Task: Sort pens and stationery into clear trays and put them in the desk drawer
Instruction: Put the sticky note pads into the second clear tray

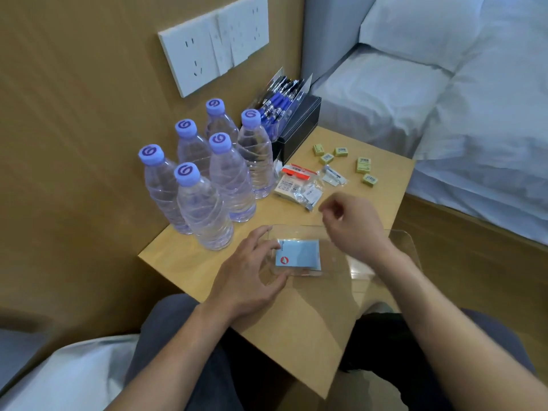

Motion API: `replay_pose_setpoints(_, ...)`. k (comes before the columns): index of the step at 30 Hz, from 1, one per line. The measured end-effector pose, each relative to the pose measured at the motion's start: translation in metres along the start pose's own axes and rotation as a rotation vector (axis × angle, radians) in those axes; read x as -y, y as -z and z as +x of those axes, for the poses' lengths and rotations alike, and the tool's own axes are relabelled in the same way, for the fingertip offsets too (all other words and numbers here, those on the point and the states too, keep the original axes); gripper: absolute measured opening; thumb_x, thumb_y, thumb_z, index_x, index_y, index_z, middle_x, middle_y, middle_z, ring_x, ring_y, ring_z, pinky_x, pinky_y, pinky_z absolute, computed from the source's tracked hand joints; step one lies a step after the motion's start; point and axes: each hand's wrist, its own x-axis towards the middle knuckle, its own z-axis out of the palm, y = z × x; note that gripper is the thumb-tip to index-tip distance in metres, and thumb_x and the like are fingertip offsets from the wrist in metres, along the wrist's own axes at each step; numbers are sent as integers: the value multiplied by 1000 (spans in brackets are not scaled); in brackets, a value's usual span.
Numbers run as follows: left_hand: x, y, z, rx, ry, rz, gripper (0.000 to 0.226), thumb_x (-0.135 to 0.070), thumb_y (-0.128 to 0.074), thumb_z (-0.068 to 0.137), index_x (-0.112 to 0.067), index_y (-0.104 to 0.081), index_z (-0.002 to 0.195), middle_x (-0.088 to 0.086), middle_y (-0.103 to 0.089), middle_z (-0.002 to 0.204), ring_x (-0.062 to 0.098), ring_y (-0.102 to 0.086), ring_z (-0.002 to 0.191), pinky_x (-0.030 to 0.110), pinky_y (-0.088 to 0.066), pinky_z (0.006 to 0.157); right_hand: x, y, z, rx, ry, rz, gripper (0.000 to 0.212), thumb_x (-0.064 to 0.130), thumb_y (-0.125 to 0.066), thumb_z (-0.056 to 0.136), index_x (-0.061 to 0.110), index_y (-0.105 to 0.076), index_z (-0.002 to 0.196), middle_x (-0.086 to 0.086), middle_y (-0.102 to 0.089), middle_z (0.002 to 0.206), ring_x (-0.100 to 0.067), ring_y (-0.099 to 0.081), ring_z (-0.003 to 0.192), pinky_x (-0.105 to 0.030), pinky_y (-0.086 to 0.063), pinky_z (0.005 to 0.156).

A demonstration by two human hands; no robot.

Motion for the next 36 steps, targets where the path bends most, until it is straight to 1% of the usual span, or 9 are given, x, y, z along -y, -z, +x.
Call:
replay_pose_setpoints(4, 7, -6, 15, -45, -17, -57, 54, -57, -58, 79, -31, -58, 127, -23, -30, 155, -1, -41, 132, 23, -48, 88, -3, -1, 66, 28, 31, -133, 22, 24, -58, 93, 15, -68, 111, -2, -67, 107, -21, -62, 99, -36, -53, 83)
replay_pose_setpoints(7, 8, -12, 23, -74, -18, -116, 53, -53, -61, 79, -32, -58, 128, -25, -30, 155, 0, -43, 133, 27, -50, 91, 1, -20, 94, 114, 61, -278, 41, 40, -66, 91, 18, -62, 125, -4, -58, 126, -23, -54, 116, -38, -46, 93)
replay_pose_setpoints(12, 6, -17, 22, -126, -18, -159, 57, -47, -64, 81, -36, -52, 136, -24, -31, 156, -1, -41, 137, 31, -47, 103, 19, -59, 103, 134, 108, -551, 70, 54, -71, 81, 16, -49, 134, -8, -48, 135, -31, -44, 128, -48, -39, 108)
replay_pose_setpoints(16, 5, -16, 20, -123, -12, -168, 56, -48, -63, 83, -38, -50, 137, -25, -28, 157, 2, -42, 136, 36, -47, 103, 21, -69, 106, 59, 119, -629, 57, 46, -69, 87, 14, -49, 130, -10, -49, 130, -35, -47, 124, -49, -42, 103)
replay_pose_setpoints(19, 3, -14, 20, -114, -9, -172, 56, -47, -63, 83, -40, -49, 137, -27, -27, 157, 1, -43, 135, 35, -48, 102, 19, -61, 104, 78, 130, -493, 39, 31, -71, 88, 16, -56, 120, -6, -51, 122, -29, -49, 117, -39, -47, 86)
replay_pose_setpoints(22, 2, -13, 20, -118, -3, -189, 55, -46, -64, 83, -40, -49, 136, -29, -27, 157, -3, -38, 137, 35, -48, 102, 16, -48, 98, 112, 126, -354, 34, 33, -74, 87, 20, -64, 116, 1, -54, 118, -19, -53, 106, -30, -45, 76)
replay_pose_setpoints(26, 3, -14, 23, -107, 1, -219, 58, -49, -64, 83, -38, -50, 137, -29, -27, 156, -1, -37, 139, 38, -48, 102, 9, -36, 89, 31, 185, -279, 25, 30, -66, 91, 18, -71, 113, 2, -63, 117, -20, -59, 103, -30, -46, 77)
replay_pose_setpoints(30, 1, -9, 34, -98, -7, -241, 66, -63, -59, 81, -30, -53, 138, -18, -28, 156, 7, -38, 138, 43, -43, 107, -2, -34, 85, -147, 269, -145, 18, 26, -66, 94, 17, -76, 105, 2, -62, 117, -19, -54, 112, -30, -41, 89)
replay_pose_setpoints(36, -26, 9, 72, -344, -62, -251, 35, -28, -59, 86, -18, -64, 119, -6, -49, 137, 10, -43, 131, 31, -38, 109, -5, -24, 76, -311, 151, 222, 12, 22, -67, 95, 18, -77, 102, 6, -66, 102, -8, -60, 94, -13, -43, 73)
